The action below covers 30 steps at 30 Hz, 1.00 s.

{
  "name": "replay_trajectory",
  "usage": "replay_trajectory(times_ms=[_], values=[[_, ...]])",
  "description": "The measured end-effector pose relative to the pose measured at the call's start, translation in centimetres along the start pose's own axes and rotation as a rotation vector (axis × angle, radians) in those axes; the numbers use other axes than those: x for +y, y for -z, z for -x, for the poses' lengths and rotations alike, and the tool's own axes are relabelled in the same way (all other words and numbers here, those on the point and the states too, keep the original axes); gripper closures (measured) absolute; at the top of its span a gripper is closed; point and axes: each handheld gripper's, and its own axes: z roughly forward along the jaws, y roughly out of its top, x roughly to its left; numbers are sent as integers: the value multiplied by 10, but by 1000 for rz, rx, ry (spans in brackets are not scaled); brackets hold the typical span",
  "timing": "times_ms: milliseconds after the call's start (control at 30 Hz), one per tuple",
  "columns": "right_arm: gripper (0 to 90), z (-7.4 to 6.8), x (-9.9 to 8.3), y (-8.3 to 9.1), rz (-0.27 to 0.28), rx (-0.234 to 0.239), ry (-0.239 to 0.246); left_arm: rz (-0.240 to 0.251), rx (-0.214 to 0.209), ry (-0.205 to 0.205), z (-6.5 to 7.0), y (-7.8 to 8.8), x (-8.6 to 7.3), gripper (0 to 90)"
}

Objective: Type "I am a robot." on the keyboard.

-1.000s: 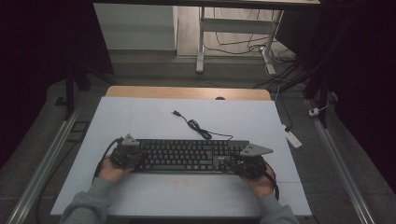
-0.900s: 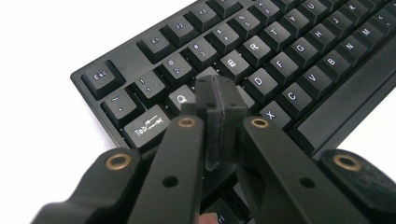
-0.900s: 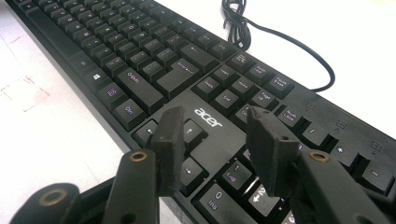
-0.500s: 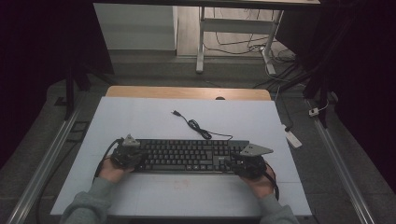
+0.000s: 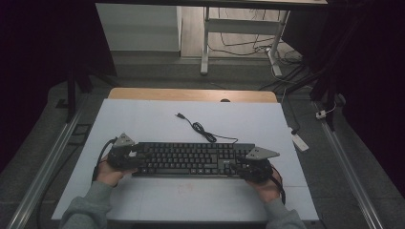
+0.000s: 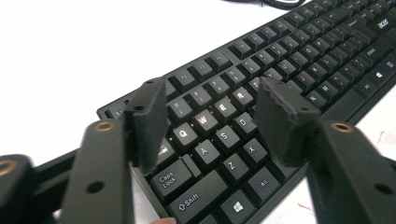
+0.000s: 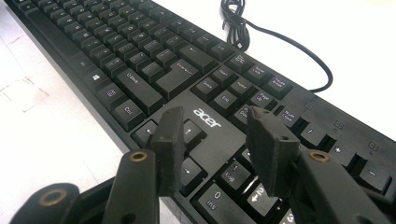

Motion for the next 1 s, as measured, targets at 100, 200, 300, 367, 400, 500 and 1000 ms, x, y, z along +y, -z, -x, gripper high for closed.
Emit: replay_trajectory(times_ms=[100, 200, 300, 367, 400, 500, 1000], values=[[570, 1, 0, 0, -3, -1, 1, 1, 3, 8, -1, 1, 0, 382], [570, 0, 0, 0, -3, 0, 2, 3, 1, 6, -1, 1, 1, 370], [570, 0, 0, 0, 0, 0, 2, 2, -3, -4, 0, 1, 1, 367], [570, 0, 0, 0, -2, -2, 3, 2, -4, -10, 1, 1, 1, 366], [570, 0, 0, 0, -2, -3, 5, 2, -4, -11, 2, 1, 1, 366], [569, 0, 0, 0, -3, -3, 3, 2, -4, -13, 2, 1, 1, 366], [567, 0, 0, 0, -2, -3, 3, 3, -17, -29, 8, 0, 2, 366]])
